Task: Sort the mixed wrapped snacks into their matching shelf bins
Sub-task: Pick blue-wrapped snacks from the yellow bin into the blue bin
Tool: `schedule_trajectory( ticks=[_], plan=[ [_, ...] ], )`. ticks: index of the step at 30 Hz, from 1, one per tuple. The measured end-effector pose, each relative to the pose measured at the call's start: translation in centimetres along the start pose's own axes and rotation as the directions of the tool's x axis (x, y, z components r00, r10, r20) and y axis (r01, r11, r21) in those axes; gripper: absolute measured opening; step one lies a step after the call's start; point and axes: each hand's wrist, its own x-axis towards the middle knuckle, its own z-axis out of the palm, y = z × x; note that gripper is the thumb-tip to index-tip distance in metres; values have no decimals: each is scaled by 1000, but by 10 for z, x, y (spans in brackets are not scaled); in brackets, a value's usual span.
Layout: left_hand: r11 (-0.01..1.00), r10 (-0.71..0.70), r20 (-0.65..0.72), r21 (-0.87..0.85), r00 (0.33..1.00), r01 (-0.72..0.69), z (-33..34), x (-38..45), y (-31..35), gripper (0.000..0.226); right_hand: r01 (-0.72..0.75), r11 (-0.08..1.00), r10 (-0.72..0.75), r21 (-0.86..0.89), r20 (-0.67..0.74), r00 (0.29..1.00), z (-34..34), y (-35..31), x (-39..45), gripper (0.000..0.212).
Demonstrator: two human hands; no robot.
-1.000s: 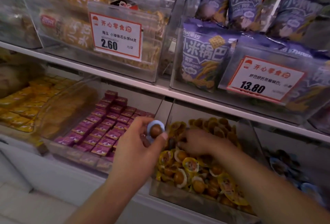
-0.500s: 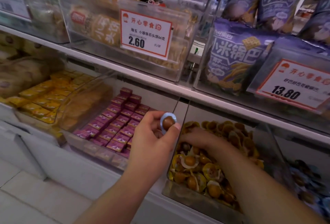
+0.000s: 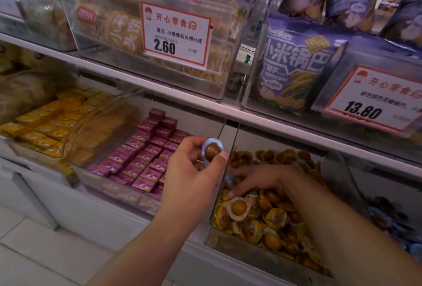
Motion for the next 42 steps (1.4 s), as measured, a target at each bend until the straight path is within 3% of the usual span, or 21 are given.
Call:
schedule_trajectory(
  ticks=[2, 4, 7, 9, 12, 16, 18, 20, 22, 24, 25, 29, 32, 34, 36, 37, 39, 42],
  plan=[
    [1000, 9, 7, 22, 1000, -9, 0, -1, 0, 20, 15, 993, -19, -117, -32, 999, 1, -4, -2, 48],
    [999, 11, 7, 32, 1000, -11, 0, -1, 1, 20, 50, 994, -58, -102, -75, 996, 5, -1, 0, 36],
    [999, 19, 0, 35, 1000, -19, 0, -3, 4, 21, 84, 996, -79, 40, -111, 991, 8, 6, -4, 31],
    [1000, 23, 3, 9, 1000, -23, 3, -4, 6, 21, 102, 972, -75, 214, -129, 989, 6, 11, -11, 39],
    [1000, 30, 35, 6, 999, -30, 10, -10, 7, 24, 245, 798, -123, 551, -249, 961, -2, 14, -32, 43],
    [995, 41, 156, 82, 987, -54, 27, -24, 5, 25, 410, 547, -78, 730, -444, 893, -15, 19, -72, 32],
    [1000, -18, 188, 27, 982, 14, 41, -32, 2, 25, 442, 490, -30, 751, -493, 870, -9, 30, -91, 41],
    [977, -172, 189, -91, 967, 192, 61, -39, -5, 25, 465, 454, -6, 760, -519, 855, 8, 42, -107, 41],
    [909, -350, 225, -154, 909, 388, 78, -45, -12, 22, 507, 402, 21, 763, -561, 827, 28, 54, -117, 38],
    [884, -439, 275, -42, 856, 466, 88, -45, -19, 27, 542, 355, 95, 762, -606, 790, 43, 62, -120, 36],
    [898, -435, 287, 62, 853, 437, 89, -43, -23, 31, 550, 345, 144, 761, -622, 770, 48, 66, -120, 31],
    [895, -306, 351, 423, 885, 141, 84, -22, -37, 34, 518, 419, 205, 745, -634, 746, 49, 69, -130, 22],
    [828, -252, 408, 561, 877, -23, 75, -6, -45, 11, 502, 472, 157, 725, -629, 761, 41, 72, -140, 16],
    [813, -239, 398, 581, 886, -42, 73, -1, -49, 6, 437, 720, 88, 539, -696, 713, 40, 74, -144, 16],
    [765, -224, 420, 635, 880, -108, 75, -2, -53, 24, 320, 927, -46, 194, -789, 613, 39, 74, -146, 23],
    [732, -220, 443, 663, 869, -153, 76, -5, -54, 37, 282, 957, -112, 66, -814, 570, 39, 75, -147, 26],
    [658, -197, 481, 711, 854, -249, 80, -9, -55, 54, 307, 952, -179, -6, -825, 537, 39, 76, -149, 24],
    [577, -120, 536, 723, 836, -380, 84, -11, -54, 49, 292, 947, -260, -136, -858, 443, 36, 82, -149, 20]
  ],
)
